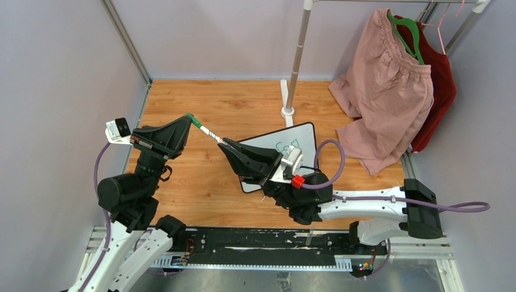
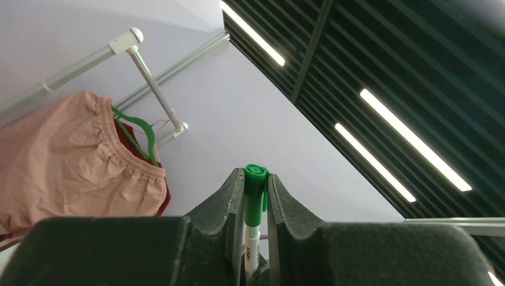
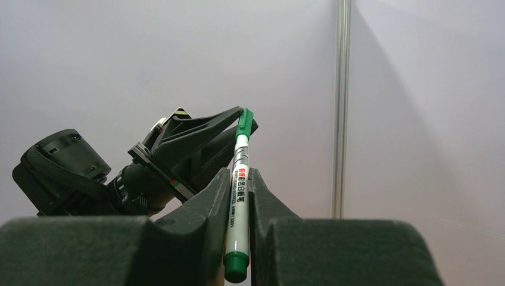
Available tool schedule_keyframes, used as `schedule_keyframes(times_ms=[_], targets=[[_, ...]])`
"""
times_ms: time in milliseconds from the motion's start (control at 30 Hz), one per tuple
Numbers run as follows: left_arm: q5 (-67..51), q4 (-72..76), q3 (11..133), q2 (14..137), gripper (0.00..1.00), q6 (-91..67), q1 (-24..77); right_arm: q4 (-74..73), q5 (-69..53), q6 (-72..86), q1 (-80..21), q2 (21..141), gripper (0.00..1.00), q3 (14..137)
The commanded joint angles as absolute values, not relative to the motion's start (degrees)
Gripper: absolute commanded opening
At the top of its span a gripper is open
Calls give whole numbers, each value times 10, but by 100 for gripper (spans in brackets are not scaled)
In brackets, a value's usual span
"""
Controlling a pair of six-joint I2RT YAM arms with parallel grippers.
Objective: Write a sentence on the whiteboard
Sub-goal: Close the whiteboard marker at the center of the board.
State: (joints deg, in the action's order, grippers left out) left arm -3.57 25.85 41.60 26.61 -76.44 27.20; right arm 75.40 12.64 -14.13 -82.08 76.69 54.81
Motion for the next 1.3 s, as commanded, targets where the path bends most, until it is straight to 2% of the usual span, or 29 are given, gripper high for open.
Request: schedule_keyframes(times_ms=[0,700,800,867,1267], targets=[[-47,271,425,270,0,-758,277,780,142,-179,-824,779,0,570],[-47,271,423,277,0,-762,278,817,143,-233,-824,824,0,594],[-41,272,423,275,13,-760,277,817,142,-230,-824,818,0,588],[-42,272,425,275,18,-759,278,816,142,-229,-824,815,0,586],[-45,272,433,280,31,-754,278,819,143,-227,-824,811,0,582]])
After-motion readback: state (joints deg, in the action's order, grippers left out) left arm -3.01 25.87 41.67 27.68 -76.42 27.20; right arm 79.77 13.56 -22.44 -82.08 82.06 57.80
